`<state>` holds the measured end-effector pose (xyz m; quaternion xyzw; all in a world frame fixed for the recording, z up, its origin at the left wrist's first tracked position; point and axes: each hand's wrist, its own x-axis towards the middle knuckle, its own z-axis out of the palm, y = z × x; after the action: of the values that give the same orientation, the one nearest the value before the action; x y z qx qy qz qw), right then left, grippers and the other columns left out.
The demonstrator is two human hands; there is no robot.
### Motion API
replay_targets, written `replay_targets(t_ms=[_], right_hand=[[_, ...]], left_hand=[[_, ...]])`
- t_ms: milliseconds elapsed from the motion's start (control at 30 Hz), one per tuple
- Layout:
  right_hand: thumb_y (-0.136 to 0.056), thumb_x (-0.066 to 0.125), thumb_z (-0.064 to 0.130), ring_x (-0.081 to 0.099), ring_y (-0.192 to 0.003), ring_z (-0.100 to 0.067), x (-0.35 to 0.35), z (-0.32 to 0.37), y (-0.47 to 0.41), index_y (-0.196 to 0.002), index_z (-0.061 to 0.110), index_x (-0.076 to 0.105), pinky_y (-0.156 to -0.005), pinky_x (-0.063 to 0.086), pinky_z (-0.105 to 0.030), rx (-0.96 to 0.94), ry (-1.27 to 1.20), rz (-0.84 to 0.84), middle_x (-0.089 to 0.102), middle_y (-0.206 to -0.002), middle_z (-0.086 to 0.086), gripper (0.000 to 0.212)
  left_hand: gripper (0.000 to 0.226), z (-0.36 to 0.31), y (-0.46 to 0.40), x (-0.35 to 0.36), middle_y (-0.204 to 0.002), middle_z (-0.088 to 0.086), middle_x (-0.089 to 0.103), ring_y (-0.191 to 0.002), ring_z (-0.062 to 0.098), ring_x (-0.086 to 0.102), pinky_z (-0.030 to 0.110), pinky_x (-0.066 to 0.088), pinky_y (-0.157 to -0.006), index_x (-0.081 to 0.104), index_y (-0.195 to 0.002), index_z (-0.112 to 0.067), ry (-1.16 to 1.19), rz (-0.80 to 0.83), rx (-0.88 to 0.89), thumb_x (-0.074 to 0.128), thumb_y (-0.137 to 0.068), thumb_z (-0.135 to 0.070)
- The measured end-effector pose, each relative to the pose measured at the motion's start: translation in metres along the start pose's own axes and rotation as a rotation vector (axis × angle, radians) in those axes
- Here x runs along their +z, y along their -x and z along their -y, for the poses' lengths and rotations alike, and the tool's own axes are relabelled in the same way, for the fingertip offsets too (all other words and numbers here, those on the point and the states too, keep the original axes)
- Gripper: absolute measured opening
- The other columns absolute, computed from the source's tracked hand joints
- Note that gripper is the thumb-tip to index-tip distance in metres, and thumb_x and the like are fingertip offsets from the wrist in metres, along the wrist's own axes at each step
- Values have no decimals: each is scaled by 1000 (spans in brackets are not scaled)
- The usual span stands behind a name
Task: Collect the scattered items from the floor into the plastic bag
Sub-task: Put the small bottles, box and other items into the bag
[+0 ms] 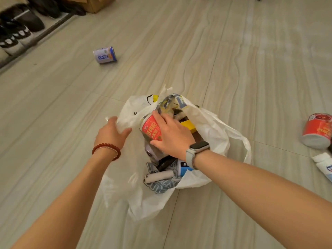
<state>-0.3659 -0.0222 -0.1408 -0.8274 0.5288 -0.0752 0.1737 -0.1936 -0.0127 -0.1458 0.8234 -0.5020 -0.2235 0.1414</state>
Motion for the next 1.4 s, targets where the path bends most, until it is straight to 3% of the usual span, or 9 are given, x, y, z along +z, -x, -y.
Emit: replay_targets(t_ms=[200,333,433,533,633,833,1100,1267,1400], right_hand=[[-73,64,49,50,-120,-26,8,-8,0,-117,15,53,-97,39,-47,-96,257,-225,56,-128,-8,57],[-84,37,55,23,-139,-25,-9,-43,36,-139,22,27,-113,17,-53,84,184,-264,28,-149,-8,65],[-88,38,52,11,-142,-29,-21,-81,66,-145,17,5,-113,9,-53,465,143,-88,14,-154,-10,74],[-93,41,39,50,-110,-33,-21,-102,83,-119,8,41,-90,40,-40,670,-335,25,56,-113,-16,41],[-96,38,20,45,-78,-22,-27,-100,85,-65,13,39,-67,30,-28,657,-559,-143,44,-67,0,32],[-96,35,15,42,-75,-23,-109,-116,78,-88,-10,50,-66,31,-29,658,-668,-566,46,-79,-13,31],[-92,33,1,41,-74,-23,-178,-118,93,-85,-3,49,-55,16,-28,500,-470,-790,45,-69,-5,18],[-93,36,7,54,-88,-35,-166,-141,131,-103,3,50,-71,37,-37,507,-385,-636,57,-86,-13,18],[-93,36,9,55,-101,-38,-148,-163,182,-140,27,26,-77,43,-41,527,-142,-355,55,-117,-12,52]], left_hand=[[32,-7,-6,-13,-85,15,58,-80,26,47,29,31,-68,60,-96,2,225,-139,106,40,-95,-24],[31,-24,-5,-16,-80,7,53,-78,21,44,30,25,-55,58,-92,1,297,-217,168,38,-96,-23],[31,-34,4,-11,-84,4,54,-80,19,46,27,31,-66,58,-96,0,349,-223,164,37,-96,-23],[29,-42,15,-4,-94,-2,53,-88,15,46,26,34,-75,57,-110,-7,429,-180,122,37,-96,-23],[26,-47,21,-3,-85,6,53,-79,18,47,24,37,-62,60,-92,-10,461,-142,134,37,-95,-21],[26,-85,47,-31,-72,3,56,-65,13,47,17,32,-53,62,-88,-3,459,-217,384,43,-94,-18],[20,-125,97,-48,-78,2,59,-64,8,50,1,37,-61,64,-97,-3,456,-295,597,47,-92,-11],[22,-129,112,-28,-71,6,58,-61,20,53,12,38,-57,63,-94,-5,396,-288,555,44,-94,-17],[40,-121,120,-10,-103,4,59,-84,24,55,31,40,-68,55,-118,-26,-66,-196,439,31,-93,-45]])
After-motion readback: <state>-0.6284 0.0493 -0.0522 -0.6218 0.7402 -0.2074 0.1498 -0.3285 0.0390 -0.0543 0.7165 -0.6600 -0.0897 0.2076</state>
